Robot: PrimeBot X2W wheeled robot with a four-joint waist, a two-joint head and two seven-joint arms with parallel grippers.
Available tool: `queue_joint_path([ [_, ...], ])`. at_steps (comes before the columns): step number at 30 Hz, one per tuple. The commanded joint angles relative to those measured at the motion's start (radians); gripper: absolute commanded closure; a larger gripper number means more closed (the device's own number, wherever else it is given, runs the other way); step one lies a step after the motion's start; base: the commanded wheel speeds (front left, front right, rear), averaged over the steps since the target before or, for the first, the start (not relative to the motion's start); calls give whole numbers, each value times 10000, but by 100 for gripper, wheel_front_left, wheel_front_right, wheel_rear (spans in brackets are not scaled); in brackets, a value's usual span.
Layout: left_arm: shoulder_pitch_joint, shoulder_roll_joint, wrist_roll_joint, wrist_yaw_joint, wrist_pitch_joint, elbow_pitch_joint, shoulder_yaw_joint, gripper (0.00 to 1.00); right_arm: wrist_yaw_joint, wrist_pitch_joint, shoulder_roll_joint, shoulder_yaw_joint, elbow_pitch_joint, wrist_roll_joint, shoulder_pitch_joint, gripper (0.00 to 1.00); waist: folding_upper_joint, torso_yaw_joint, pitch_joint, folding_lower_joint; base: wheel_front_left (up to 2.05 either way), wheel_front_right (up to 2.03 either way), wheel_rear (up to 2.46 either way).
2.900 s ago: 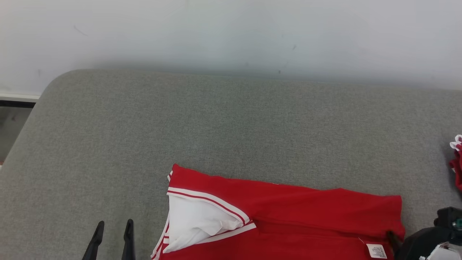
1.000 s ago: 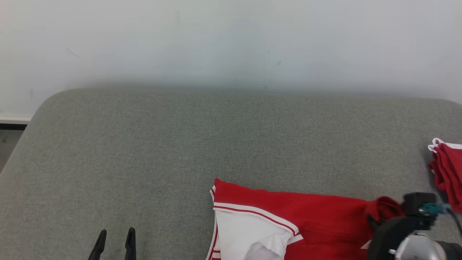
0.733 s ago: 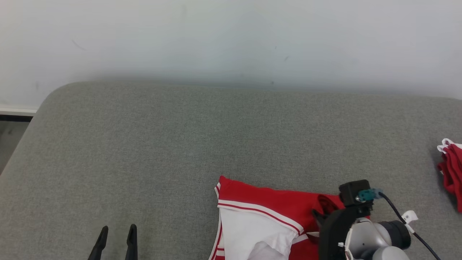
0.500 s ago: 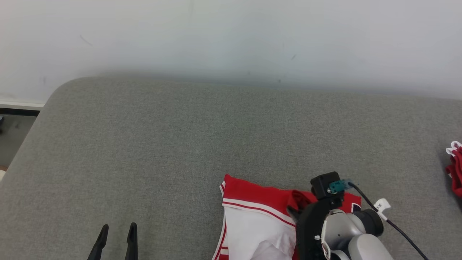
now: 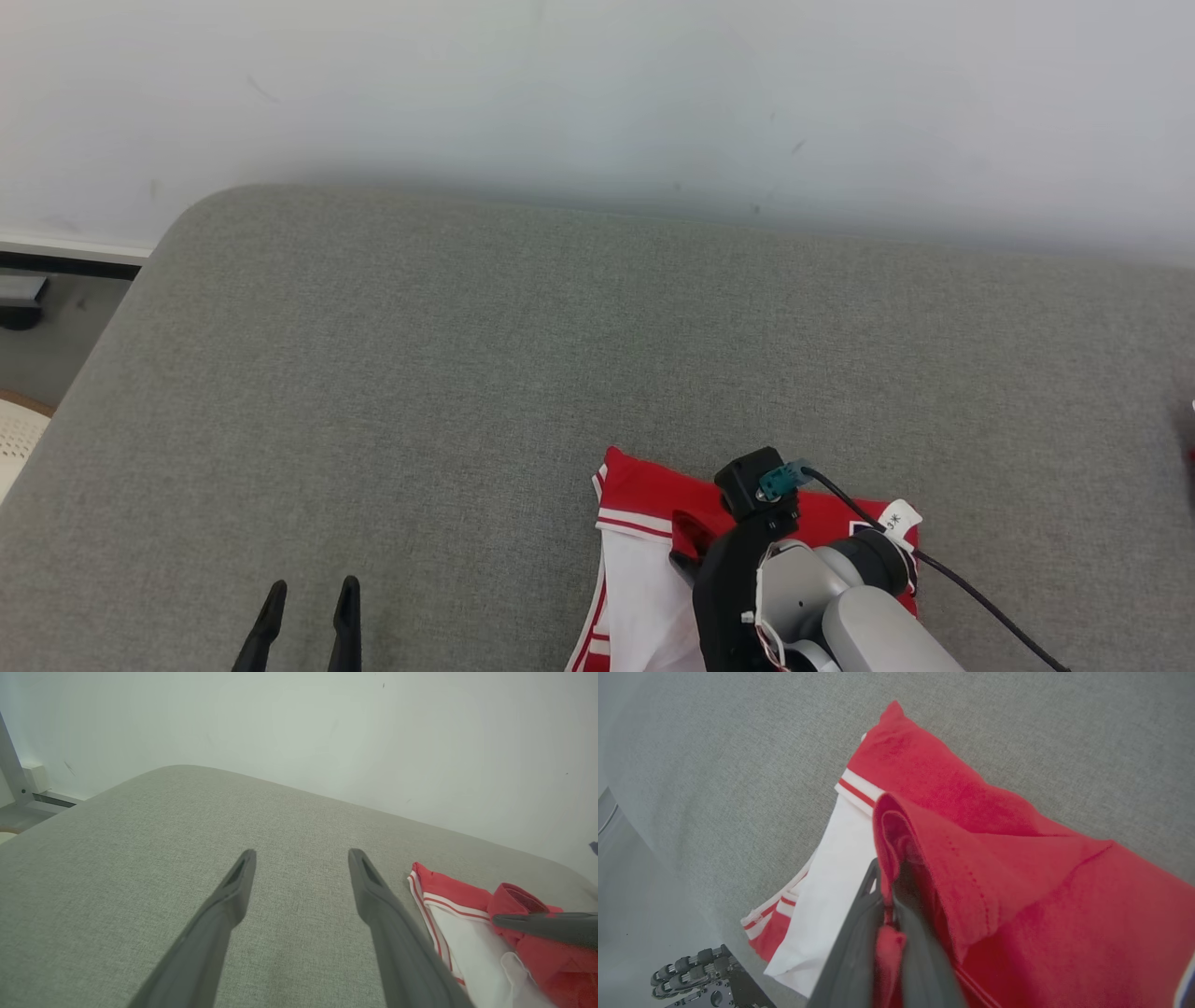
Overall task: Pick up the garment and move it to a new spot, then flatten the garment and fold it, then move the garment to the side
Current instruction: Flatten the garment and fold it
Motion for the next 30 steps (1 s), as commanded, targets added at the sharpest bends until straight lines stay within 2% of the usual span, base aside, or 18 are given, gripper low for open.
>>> queue_joint_path([
  [1, -133, 1, -96, -4, -41, 6, -13, 0, 13, -109, -8, 132, 150, 133, -114, 100, -1, 38, 5, 0, 0, 0, 0],
  [18, -105, -34, -46, -79, -39, 129, -117, 0, 13, -923, -5, 1120, 1632, 1083, -890, 98, -1, 191, -100, 0, 0, 0, 0],
  [19, -81, -29, -46, -64, -40, 127, -124, 0, 13, -1013, -5, 1170, 1658, 1179, -899, 6, -1, 202, -128, 0, 0, 0, 0],
  [20, -46, -22, -46, -54, -40, 126, -126, 0, 13, -1107, -5, 1210, 1669, 1320, -890, 0, -1, 208, -159, 0, 0, 0, 0],
  [22, 83, 3, -55, -44, -40, 108, -121, 0, 13, -1207, -8, 1423, 1601, 1816, -861, 0, -1, 198, -265, 0, 0, 0, 0],
  [25, 204, 54, -99, -32, -41, 115, -78, 0, 13, -1405, -11, 1496, 1565, 1922, -981, 0, -1, 143, -367, 0, 0, 0, 0],
  [30, 291, 57, -93, -16, -41, 147, -95, 0, 13, -1854, -7, 1084, 1367, 1898, -1113, 0, -1, 56, -544, 0, 0, 0, 0],
])
